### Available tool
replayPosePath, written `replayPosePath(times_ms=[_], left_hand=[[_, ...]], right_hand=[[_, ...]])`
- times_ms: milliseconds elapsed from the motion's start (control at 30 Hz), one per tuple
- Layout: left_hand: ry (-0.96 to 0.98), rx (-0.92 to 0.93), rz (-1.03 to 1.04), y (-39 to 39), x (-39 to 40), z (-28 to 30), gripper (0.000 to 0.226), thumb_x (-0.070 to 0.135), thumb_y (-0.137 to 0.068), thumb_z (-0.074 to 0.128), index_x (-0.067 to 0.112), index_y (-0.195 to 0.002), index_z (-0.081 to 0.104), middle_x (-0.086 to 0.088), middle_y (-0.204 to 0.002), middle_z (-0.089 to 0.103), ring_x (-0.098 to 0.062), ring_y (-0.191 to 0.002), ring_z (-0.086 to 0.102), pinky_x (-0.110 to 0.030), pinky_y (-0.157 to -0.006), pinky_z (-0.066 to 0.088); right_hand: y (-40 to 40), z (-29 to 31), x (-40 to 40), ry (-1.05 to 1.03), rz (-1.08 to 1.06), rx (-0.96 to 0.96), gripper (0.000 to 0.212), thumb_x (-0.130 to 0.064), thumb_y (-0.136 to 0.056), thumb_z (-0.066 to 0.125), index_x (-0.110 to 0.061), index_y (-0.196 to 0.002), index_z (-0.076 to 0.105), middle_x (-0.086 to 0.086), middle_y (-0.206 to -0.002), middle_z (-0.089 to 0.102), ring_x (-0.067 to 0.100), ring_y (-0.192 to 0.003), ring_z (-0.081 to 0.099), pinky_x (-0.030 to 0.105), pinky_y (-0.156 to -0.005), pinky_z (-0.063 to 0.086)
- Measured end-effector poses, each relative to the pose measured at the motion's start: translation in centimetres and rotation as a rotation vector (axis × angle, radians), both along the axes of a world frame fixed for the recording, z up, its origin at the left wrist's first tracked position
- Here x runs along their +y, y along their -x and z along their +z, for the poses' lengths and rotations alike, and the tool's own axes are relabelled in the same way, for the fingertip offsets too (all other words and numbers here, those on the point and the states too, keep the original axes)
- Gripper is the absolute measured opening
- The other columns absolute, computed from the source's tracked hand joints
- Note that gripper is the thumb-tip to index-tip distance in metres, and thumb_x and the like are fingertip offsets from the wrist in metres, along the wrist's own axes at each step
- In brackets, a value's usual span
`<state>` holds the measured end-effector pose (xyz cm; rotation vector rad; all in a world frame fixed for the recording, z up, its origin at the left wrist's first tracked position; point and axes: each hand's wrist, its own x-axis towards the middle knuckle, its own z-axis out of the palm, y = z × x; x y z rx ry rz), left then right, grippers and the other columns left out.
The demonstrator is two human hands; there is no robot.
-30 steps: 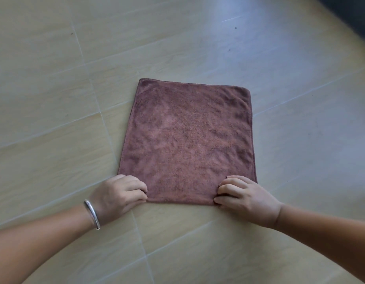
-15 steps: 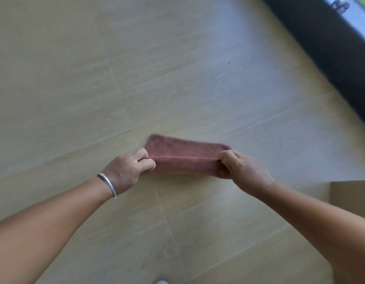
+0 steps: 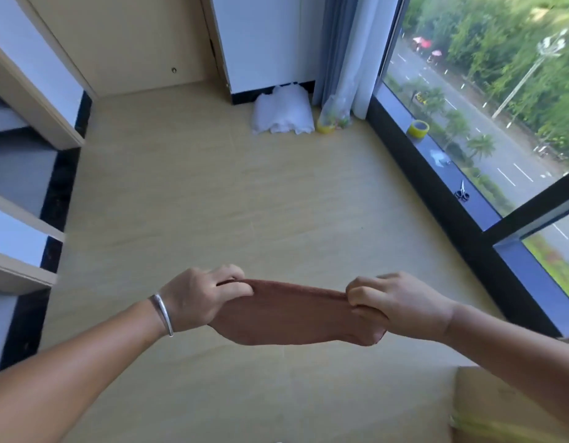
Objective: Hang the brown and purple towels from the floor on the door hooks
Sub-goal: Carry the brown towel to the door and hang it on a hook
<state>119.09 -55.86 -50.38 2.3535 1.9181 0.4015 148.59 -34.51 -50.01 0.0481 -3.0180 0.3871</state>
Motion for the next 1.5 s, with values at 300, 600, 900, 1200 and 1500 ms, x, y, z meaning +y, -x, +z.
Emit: replayPosePath(times_ms=[300,600,900,1200,1500], left_hand=[[-0.264,0.160,0.033,2.4,-4.1,26.9,0.031,0.006,-0.084,0.047,0.017,-0.102,0.068,0.000,-0.101,0.069,-0.018,-0.071,0.068,-0.025,-0.051,0.052],[-0.411,0.329,0.245,3.3,-7.2,44.6,0.023,0.029,-0.093,0.050,0.025,-0.103,0.071,0.014,-0.104,0.065,-0.010,-0.077,0.066,-0.024,-0.061,0.052],[-0.475,0.498,0.459,1.0,-7.4,58.1,0.020,0.027,-0.096,0.051,0.036,-0.111,0.061,0.022,-0.112,0.058,-0.009,-0.092,0.061,-0.031,-0.076,0.049],[-0.496,0.650,0.543,-1.4,-7.2,62.7,0.018,0.025,-0.099,0.044,0.037,-0.103,0.057,0.018,-0.102,0.056,-0.009,-0.067,0.051,-0.021,-0.056,0.026],[-0.335,0.795,0.635,-2.5,-4.7,62.9,0.077,-0.003,-0.080,0.045,0.049,-0.134,0.032,0.030,-0.145,0.026,-0.003,-0.065,0.042,-0.020,-0.056,0.032]], right_hand=[[3.9,27.0,-2.2,-0.112,-0.022,0.141,0.009,-0.019,-0.091,0.062,-0.027,-0.096,0.062,-0.013,-0.100,0.060,0.015,-0.069,0.054,0.020,-0.060,0.041],[7.6,44.9,-4.9,-0.210,-0.164,0.297,0.012,-0.026,-0.096,0.054,-0.031,-0.099,0.064,-0.015,-0.095,0.059,0.011,-0.082,0.059,0.019,-0.071,0.042],[6.8,57.5,-5.8,-0.290,-0.205,0.450,0.016,-0.027,-0.094,0.057,-0.034,-0.104,0.067,-0.018,-0.104,0.060,0.010,-0.093,0.060,0.030,-0.084,0.047],[6.1,63.0,-4.4,-0.351,-0.189,0.511,0.010,-0.026,-0.093,0.054,-0.035,-0.094,0.059,-0.016,-0.096,0.058,0.012,-0.085,0.057,0.035,-0.080,0.049],[6.3,63.3,-2.2,-0.384,-0.113,0.518,0.032,-0.012,-0.096,0.047,-0.037,-0.114,0.059,-0.017,-0.118,0.058,0.015,-0.100,0.058,0.030,-0.083,0.044]])
